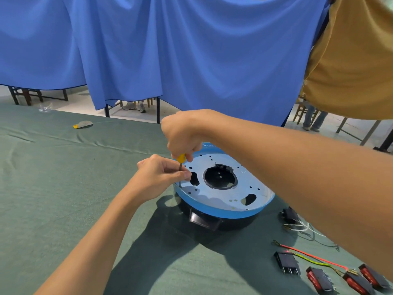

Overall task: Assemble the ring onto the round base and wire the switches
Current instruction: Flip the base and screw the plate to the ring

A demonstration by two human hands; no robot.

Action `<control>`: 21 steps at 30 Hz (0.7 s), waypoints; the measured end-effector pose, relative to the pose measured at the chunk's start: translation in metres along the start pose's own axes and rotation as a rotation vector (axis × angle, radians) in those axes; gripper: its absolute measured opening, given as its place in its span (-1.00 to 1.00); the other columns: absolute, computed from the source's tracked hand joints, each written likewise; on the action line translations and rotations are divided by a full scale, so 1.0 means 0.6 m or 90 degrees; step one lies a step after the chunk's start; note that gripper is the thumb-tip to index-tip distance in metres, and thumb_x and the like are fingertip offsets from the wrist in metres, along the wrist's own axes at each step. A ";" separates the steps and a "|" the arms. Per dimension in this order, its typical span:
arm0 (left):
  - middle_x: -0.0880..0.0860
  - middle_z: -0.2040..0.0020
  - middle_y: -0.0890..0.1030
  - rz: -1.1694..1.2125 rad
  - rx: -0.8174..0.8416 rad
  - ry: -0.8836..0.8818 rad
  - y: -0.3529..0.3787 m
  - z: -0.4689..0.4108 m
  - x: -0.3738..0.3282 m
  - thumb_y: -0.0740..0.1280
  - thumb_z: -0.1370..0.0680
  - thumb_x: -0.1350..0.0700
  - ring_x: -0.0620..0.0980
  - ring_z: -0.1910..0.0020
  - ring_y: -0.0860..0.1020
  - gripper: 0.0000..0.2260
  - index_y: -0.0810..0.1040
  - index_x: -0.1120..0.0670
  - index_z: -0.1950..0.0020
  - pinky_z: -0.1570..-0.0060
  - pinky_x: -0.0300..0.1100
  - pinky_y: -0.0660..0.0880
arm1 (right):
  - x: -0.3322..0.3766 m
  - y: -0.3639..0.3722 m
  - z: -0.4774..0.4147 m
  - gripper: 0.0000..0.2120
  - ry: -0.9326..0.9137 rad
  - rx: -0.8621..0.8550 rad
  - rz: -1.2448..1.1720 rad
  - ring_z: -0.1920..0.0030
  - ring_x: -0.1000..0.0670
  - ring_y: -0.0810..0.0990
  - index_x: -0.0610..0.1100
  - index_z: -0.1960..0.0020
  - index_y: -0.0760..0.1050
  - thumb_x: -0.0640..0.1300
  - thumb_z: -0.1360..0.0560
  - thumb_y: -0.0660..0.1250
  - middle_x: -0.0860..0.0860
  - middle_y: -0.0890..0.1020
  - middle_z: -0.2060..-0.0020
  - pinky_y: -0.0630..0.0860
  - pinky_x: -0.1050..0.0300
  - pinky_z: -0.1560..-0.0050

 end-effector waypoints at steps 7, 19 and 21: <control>-0.17 0.24 0.71 0.026 -0.040 0.020 0.000 0.004 -0.009 0.53 -0.42 0.08 -0.15 0.05 0.63 -0.80 0.69 -0.25 0.25 -0.23 0.07 0.44 | -0.016 0.009 0.013 -0.78 0.072 0.053 -0.116 0.50 0.03 0.45 -0.22 0.18 0.52 -0.23 -0.58 0.17 -0.03 0.64 0.40 0.41 0.29 0.49; -0.22 0.17 0.71 0.055 0.004 -0.002 -0.001 -0.001 0.004 0.52 -0.43 0.10 -0.31 -0.02 0.60 -0.81 0.71 -0.23 0.24 -0.28 -0.02 0.46 | -0.001 0.000 0.016 -0.75 -0.063 -0.006 0.034 0.32 -0.01 0.59 -0.14 0.34 0.47 -0.11 -0.45 0.43 0.05 0.59 0.47 0.45 0.22 0.39; -0.19 0.16 0.71 0.069 0.008 -0.005 -0.001 -0.001 0.005 0.52 -0.44 0.11 -0.25 -0.06 0.61 -0.82 0.72 -0.20 0.23 -0.30 0.01 0.45 | -0.001 0.000 0.001 -0.74 -0.010 0.045 0.015 0.51 0.00 0.45 -0.22 0.31 0.48 -0.12 -0.48 0.40 0.01 0.56 0.46 0.33 0.31 0.52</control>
Point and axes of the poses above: each hand's wrist, its own z-axis away from the middle knuckle, its own y-axis out of the palm, x = y × z, the point moved 5 cm from there along -z, towards the middle knuckle
